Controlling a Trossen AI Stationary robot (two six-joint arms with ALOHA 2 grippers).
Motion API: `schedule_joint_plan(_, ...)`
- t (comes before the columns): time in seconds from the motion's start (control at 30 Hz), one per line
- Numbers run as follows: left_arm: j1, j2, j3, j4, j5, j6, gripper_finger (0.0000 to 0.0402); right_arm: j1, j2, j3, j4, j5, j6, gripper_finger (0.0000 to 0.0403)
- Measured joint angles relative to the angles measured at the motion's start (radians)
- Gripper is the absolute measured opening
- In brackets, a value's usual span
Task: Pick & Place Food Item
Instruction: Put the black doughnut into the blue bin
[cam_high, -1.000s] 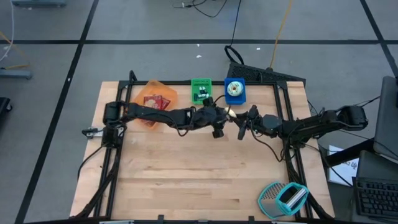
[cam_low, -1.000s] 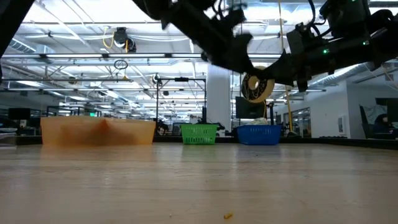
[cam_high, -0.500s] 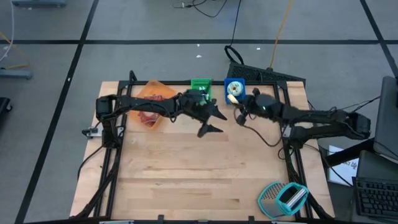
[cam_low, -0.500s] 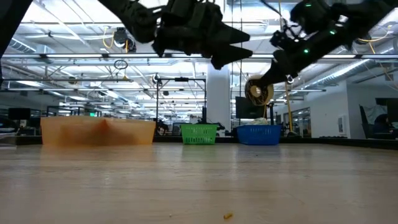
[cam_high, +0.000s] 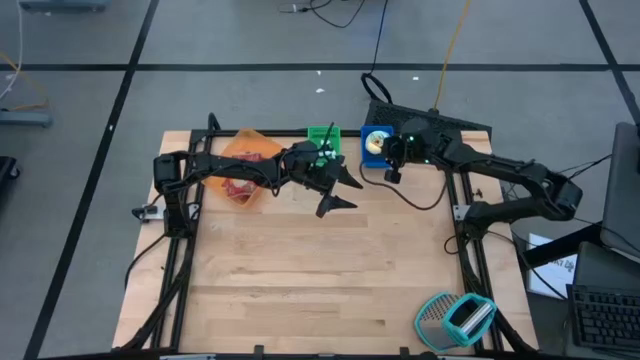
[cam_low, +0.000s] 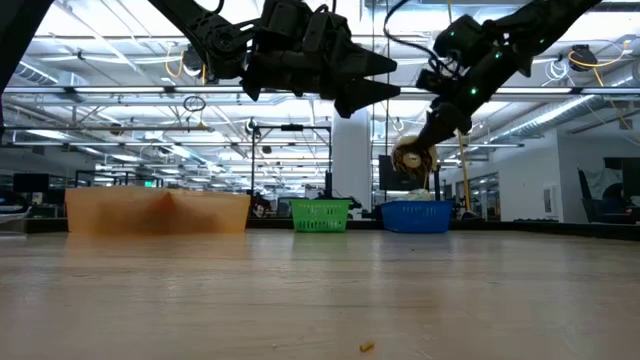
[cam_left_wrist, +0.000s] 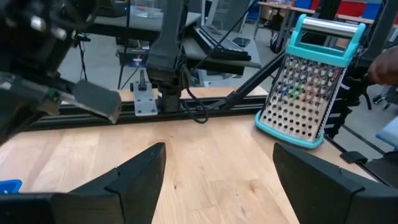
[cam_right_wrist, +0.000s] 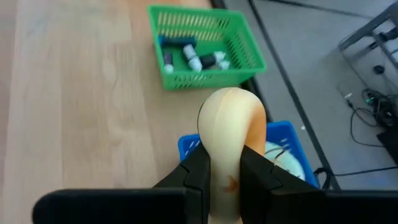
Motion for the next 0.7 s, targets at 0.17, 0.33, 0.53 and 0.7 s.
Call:
schedule_joint_plan(0.17,0.0,0.0,0.0,-0.009,0.0,0.001,0.0303,-0.001,0.057,0.0,-0.007,0.0,-0.023,0.0043)
schedule_joint_plan(0.33,0.0,0.0,0.0,-0.017,-0.001,0.001,0.0299,-0.002,0.11,0.0,-0.009,0.008,-0.085,0.0043)
schedule_joint_plan(0.53,0.0,0.0,0.0,-0.017,-0.001,0.001,0.0304,-0.002,0.157,0.0,-0.009,0.009,-0.094,0.0043)
schedule_joint_plan(0.7,0.0,0.0,0.0,-0.017,-0.001,0.002,0.0306,-0.003,0.174,0.0,-0.009,0.049,-0.135,0.0043)
